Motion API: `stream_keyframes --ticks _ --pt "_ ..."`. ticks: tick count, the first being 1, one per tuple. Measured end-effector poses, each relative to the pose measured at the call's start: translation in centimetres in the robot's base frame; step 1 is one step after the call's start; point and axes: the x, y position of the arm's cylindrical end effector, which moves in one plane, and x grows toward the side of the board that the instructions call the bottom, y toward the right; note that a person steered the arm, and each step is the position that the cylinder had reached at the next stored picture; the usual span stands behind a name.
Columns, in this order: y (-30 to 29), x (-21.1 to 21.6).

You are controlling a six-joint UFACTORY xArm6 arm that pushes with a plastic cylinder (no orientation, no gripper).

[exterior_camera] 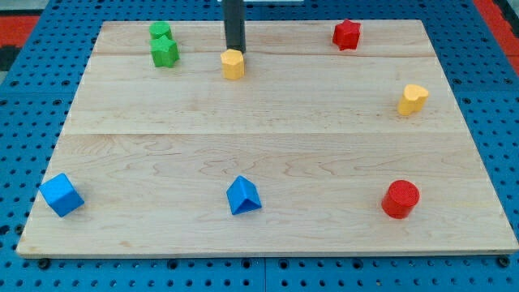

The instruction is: Drag yellow hexagon diagonally bottom right to the green star

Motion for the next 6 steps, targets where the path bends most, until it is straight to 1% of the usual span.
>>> stream_keyframes --ticks 1,2,3,4,5,6 --pt "0.0 0.0" --pt "-1.1 3.9" --pt "-1.0 4.3" --pt "8.0 4.2" --pt "20.5 4.2" --pt "27.3 7.6"
